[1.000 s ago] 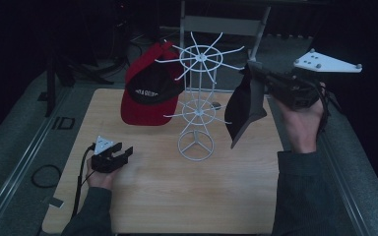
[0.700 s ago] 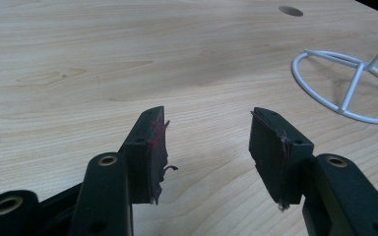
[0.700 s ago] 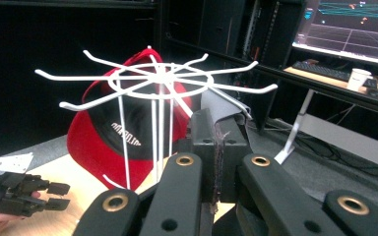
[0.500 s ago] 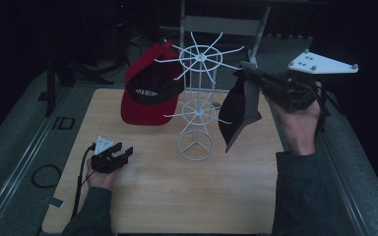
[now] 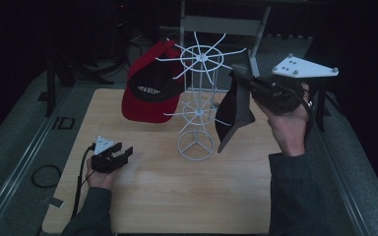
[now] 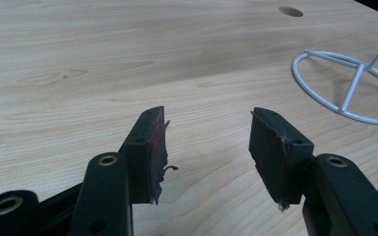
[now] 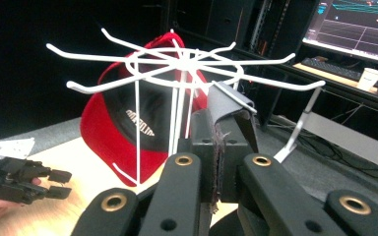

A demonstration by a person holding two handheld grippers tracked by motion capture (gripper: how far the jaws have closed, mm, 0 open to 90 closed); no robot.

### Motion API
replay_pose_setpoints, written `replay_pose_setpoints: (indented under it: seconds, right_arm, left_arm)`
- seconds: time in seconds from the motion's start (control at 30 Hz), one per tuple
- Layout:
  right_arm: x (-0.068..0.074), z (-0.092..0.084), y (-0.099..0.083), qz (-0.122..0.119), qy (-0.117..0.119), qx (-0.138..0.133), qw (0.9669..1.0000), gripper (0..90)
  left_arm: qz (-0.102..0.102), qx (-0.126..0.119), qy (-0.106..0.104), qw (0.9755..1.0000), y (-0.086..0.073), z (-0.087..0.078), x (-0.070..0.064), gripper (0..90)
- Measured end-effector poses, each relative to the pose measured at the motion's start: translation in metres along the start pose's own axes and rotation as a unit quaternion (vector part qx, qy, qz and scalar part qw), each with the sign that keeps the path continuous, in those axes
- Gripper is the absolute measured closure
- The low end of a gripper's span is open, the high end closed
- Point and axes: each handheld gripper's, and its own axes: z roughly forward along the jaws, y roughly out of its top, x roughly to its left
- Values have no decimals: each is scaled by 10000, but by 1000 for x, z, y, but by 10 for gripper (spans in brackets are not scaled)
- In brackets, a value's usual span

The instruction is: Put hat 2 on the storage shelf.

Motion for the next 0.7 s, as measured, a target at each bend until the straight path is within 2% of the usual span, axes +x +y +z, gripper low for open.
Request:
replay_pose_setpoints:
  seconds: [0.1, 0.4, 0.7]
  right_arm:
    - [3, 5, -2, -75, -47, 92, 9999, 879]
    - [5, 14, -3, -47, 20, 158, 9999, 847]
    - [4, 13, -5, -13, 28, 212, 9998, 670]
  left_arm:
    - [7, -1, 4, 10000, 0, 0, 0, 488]
    - [3, -14, 8, 10000, 0, -1, 1, 488]
    - [3, -8, 8, 10000, 0, -1, 1, 489]
